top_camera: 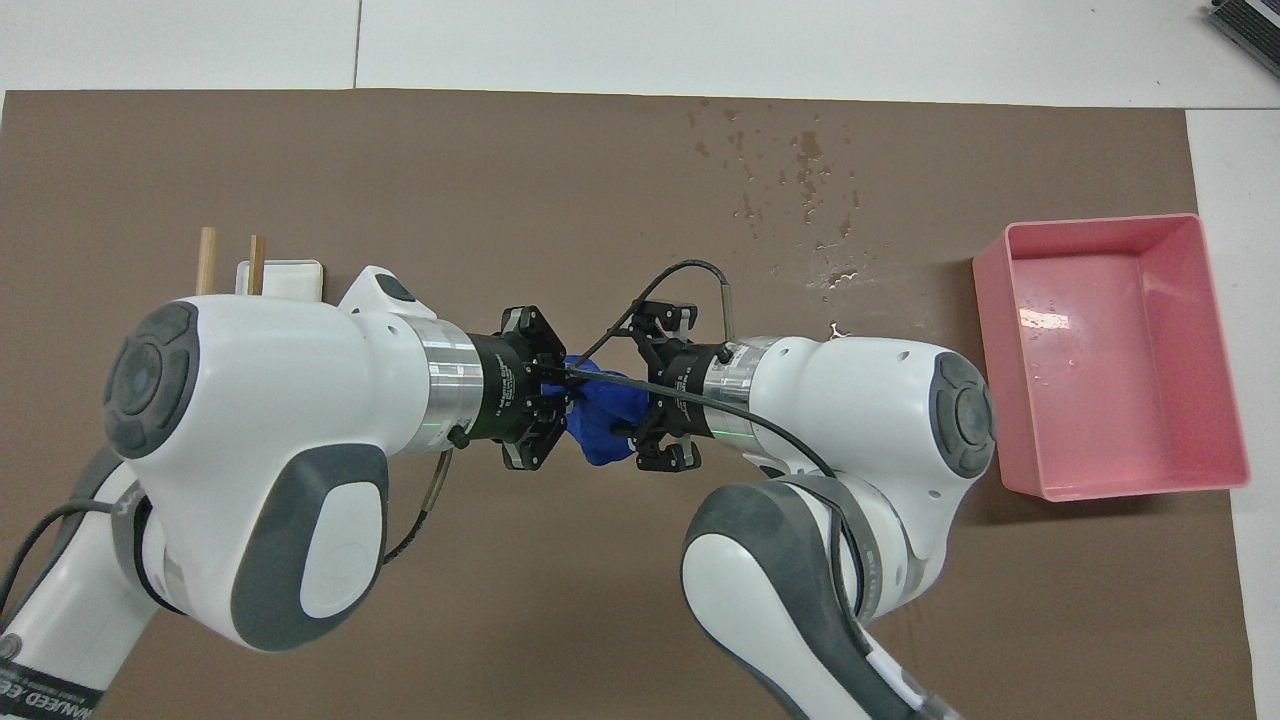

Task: Wipe water with towel using both arms
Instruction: 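Hand the blue towel from the left gripper to the right gripper, then carry the towel to the water with the right gripper while the left retracts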

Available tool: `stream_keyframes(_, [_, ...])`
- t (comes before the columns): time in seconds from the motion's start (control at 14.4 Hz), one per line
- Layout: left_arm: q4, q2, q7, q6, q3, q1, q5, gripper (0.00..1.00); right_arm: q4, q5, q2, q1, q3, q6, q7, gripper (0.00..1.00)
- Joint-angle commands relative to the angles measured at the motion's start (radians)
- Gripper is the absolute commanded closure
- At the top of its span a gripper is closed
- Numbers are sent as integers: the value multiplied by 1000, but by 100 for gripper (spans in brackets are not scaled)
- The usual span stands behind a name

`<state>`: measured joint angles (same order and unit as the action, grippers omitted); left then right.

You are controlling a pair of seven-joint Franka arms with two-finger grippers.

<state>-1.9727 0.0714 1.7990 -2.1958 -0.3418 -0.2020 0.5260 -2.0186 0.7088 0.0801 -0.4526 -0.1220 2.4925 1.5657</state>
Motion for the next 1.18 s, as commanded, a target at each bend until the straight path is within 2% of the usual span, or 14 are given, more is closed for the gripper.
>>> stream_keyframes(0.0, [-29,28,30,-61,12,-22,19,100,-2,26,6,-6,-1,26,-1,0])
stream_keyframes(0.14, [-34,30,28,-61,12,-24,19,100,-2,26,6,-6,-1,28,-3,2])
stream_keyframes(0.21, [-31,30,28,-62,12,-24,19,100,-2,26,6,-6,-1,28,-9,22])
stream_keyframes(0.35, [-29,28,28,-67,12,-24,19,100,-2,26,6,-6,-1,23,-64,70])
stream_keyframes(0.42, [-29,28,28,-71,12,-24,19,100,-3,26,6,-6,-1,20,-90,90])
stream_keyframes(0.49, [-29,28,28,-71,12,-24,19,100,-3,26,4,-6,-1,16,-114,100])
stream_keyframes(0.83, [-29,27,14,-93,12,-31,17,100,-5,26,0,-6,-1,-3,-157,100])
stream_keyframes(0.97, [-23,24,-1,-93,13,-30,15,97,-5,9,-5,-5,2,-82,-250,100])
stream_keyframes(1.04, [-23,22,-10,-93,13,-28,15,58,-5,6,-10,-1,5,-131,-315,100])
stream_keyframes(1.11, [-15,21,-16,-90,15,-30,2,1,-5,-8,-14,8,5,-170,-361,100])
